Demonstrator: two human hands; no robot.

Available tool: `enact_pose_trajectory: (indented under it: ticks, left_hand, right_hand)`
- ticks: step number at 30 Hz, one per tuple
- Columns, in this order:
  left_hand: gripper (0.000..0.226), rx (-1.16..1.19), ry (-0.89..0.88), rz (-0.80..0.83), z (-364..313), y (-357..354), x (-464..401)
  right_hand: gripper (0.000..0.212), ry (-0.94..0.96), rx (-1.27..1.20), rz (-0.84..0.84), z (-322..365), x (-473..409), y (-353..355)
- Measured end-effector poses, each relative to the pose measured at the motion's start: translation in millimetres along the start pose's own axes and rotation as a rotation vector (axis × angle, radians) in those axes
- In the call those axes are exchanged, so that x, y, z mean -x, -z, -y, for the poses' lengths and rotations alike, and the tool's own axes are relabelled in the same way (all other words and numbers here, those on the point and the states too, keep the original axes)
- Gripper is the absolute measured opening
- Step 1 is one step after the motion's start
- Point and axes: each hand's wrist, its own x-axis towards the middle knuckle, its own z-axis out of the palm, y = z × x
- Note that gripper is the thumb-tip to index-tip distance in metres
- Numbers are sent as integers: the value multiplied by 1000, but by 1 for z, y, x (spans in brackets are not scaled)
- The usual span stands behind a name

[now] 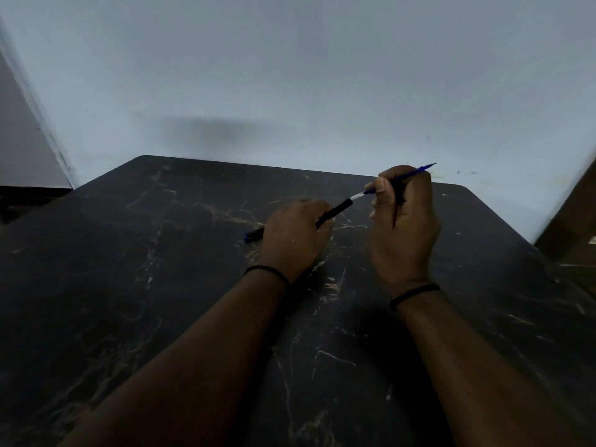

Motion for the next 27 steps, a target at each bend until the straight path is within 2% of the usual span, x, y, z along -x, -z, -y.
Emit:
enact_pose_trajectory:
  ticks: [6, 10, 13, 15, 17, 18, 20, 22, 25, 27]
  left_hand:
    - [14, 17, -30, -29, -4, 2, 1]
    - [19, 79, -25, -9, -6, 2, 0]
    - [20, 153, -21, -5, -5, 1, 0]
    - [24, 187, -7, 4, -5, 1, 0]
    - [30, 215, 55, -34, -2, 2, 0]
    - [30, 185, 97, -103, 1, 4, -1]
    - [31, 62, 239, -284, 10, 9, -2]
    - [28, -55, 395, -356, 22, 15, -4]
    - [30, -283, 602, -169, 37, 20, -2]
    - [33, -325, 661, -44, 38, 22, 0]
  right_hand:
    - [6, -74, 81, 120, -4, 4, -2]
    - [25, -150, 151, 266, -9, 2, -5]
    - [24, -127, 216, 329, -9, 3, -7]
    - [22, -135, 222, 315, -9, 4, -7]
    - [19, -156, 199, 264, -9, 5, -6]
    - [18, -165, 194, 238, -10, 5, -5]
    - [16, -184, 194, 217, -11, 5, -4]
    - [16, -200, 198, 235, -14, 6, -3]
    - [17, -216, 187, 281, -17, 7, -4]
    - [18, -216, 182, 289, -18, 8, -4]
